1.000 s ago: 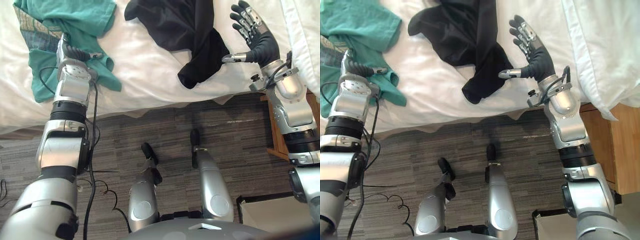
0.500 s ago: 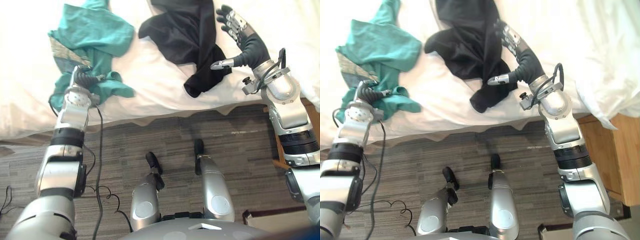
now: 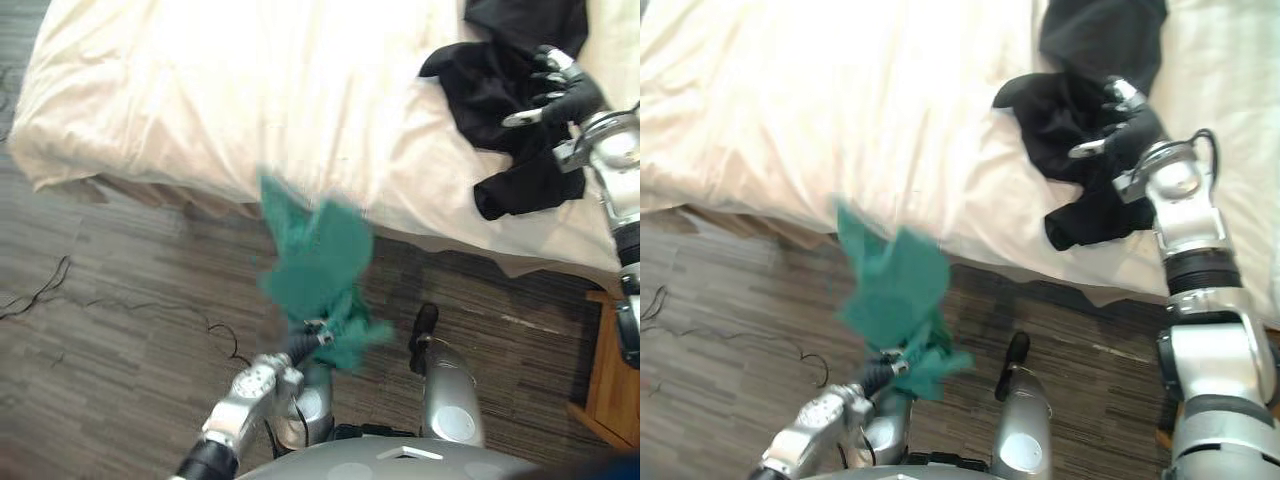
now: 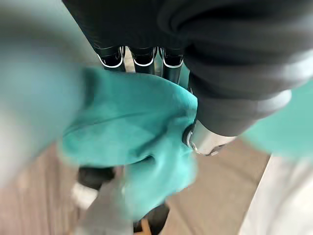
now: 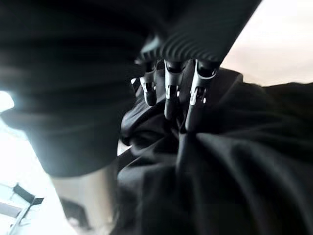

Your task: Tidy the bed and pick cloth on bed and put in laundry

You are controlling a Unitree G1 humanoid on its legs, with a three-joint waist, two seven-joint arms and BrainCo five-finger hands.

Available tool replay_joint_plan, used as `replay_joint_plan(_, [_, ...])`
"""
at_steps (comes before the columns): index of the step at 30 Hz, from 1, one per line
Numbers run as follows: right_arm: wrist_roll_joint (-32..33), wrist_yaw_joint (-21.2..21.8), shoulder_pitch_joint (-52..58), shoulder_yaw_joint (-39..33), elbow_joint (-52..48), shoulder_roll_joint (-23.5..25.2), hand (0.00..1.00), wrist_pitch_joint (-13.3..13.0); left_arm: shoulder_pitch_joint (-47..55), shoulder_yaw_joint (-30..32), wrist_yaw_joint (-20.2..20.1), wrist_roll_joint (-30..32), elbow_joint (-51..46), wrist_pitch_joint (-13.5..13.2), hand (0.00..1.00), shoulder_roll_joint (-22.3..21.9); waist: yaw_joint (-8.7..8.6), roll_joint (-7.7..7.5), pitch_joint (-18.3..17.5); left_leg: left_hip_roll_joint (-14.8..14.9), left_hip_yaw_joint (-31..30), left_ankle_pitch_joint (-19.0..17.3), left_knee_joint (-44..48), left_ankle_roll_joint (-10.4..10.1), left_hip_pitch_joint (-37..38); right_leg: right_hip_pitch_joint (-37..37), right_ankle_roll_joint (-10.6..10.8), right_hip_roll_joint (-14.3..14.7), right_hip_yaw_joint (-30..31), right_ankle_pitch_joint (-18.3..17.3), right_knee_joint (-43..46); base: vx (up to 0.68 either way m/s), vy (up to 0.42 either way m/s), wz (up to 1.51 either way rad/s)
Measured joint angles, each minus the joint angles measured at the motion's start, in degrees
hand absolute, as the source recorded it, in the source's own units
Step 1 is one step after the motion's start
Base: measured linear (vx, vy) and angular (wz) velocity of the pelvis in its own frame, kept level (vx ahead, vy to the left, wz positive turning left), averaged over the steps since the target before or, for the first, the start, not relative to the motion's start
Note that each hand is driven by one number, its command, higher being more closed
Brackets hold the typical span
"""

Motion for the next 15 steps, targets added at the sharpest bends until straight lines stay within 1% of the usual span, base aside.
replay_joint_plan(1, [-1.80,-0.14,-1.26,0.78,1.30,-0.95,0.00,-0.52,-0.10,-0.33,-0.58,0.06,-0.34,-0.65,1.00,-0.24,-0.04,0.72,0.06,-0.21,0.09,0.67,-0.83,0.14,-0.50,-0.75,0.08,-0.05,0.03,0.57,-0.40,-0.06,0.042,-0.02])
replay_joint_plan(3, [-4.59,-0.34,-3.22,2.05,3.93,-2.24,0.00,-1.03,-0.11,-1.26,-1.06,0.14,-0.35,-1.10,1.00,-0.30,0.01,1.34,0.23,-0.51,0.34,2.00,-2.69,0.31,-0.88,-1.94,0.05,-0.06,0.09,1.44,-1.10,-0.03,0.024,-0.07])
replay_joint_plan(4, [-6.38,-0.78,-4.57,3.08,5.84,-3.20,0.00,-1.15,-0.12,-1.90,-1.17,0.51,-0.31,-1.26,1.00,-0.20,0.27,1.96,0.49,-0.61,0.42,2.86,-4.00,0.38,-0.96,-2.35,0.07,-0.05,0.10,1.99,-1.68,-0.02,0.023,-0.06])
replay_joint_plan(6, [-9.81,-1.06,-7.20,4.02,7.53,-4.22,0.00,-2.09,-0.13,-3.26,-1.17,0.55,-0.01,-2.27,1.00,-0.22,0.61,2.26,0.55,-0.71,0.91,3.97,-5.80,0.36,-1.02,-3.28,-0.01,0.22,0.18,2.96,-2.74,0.00,0.010,-0.14])
replay_joint_plan(7, [-14.33,-1.09,-9.10,5.51,8.23,-5.01,0.00,-2.28,-0.18,-3.88,-1.17,0.52,0.03,-2.91,1.00,-0.24,1.02,2.42,0.60,-0.61,1.63,4.34,-6.29,0.40,-1.43,-3.85,-0.12,0.40,0.38,3.41,-3.25,0.00,-0.002,-0.12])
replay_joint_plan(8, [-17.96,-1.07,-10.69,6.59,9.05,-5.39,0.00,-2.27,-0.18,-4.83,-1.17,0.53,0.15,-3.48,1.00,-0.27,1.07,2.79,0.77,-0.60,1.60,4.97,-7.25,0.40,-1.49,-3.85,-0.11,0.65,0.28,3.92,-4.08,0.00,0.000,0.00])
replay_joint_plan(9, [-19.41,-1.04,-11.14,6.96,9.16,-5.52,0.00,-2.25,-0.19,-4.88,-1.17,0.53,0.26,-3.72,1.00,-0.27,1.16,2.90,0.81,-0.60,1.60,5.23,-7.75,0.38,-1.50,-3.85,-0.13,0.73,0.16,4.17,-4.54,0.01,0.006,0.04])
replay_joint_plan(10, [-21.53,-0.62,-11.83,7.89,9.26,-5.86,0.00,-2.06,-0.18,-5.33,-1.16,0.53,0.84,-4.54,1.00,-0.30,1.31,3.00,0.86,-0.63,1.62,5.60,-8.38,0.39,-1.60,-3.98,-0.11,0.84,0.14,4.50,-5.11,0.00,0.000,0.00])
replay_joint_plan(13, [-22.05,2.03,-13.23,8.91,9.08,-6.75,0.00,-0.91,-0.51,-6.07,-1.15,0.54,2.33,-5.87,1.00,-0.27,1.38,3.03,0.85,-1.04,1.65,6.40,-9.76,0.45,-1.79,-4.89,-0.02,0.64,0.15,4.68,-5.16,0.00,0.000,0.00])
replay_joint_plan(15, [-21.95,3.26,-12.97,8.89,9.10,-6.85,0.00,-0.44,-0.53,-6.04,-1.14,0.53,2.32,-6.21,1.00,-0.24,1.37,3.10,0.81,-1.26,1.64,6.41,-9.77,0.45,-1.80,-4.92,0.03,0.44,0.15,4.71,-5.16,0.00,0.000,0.00])
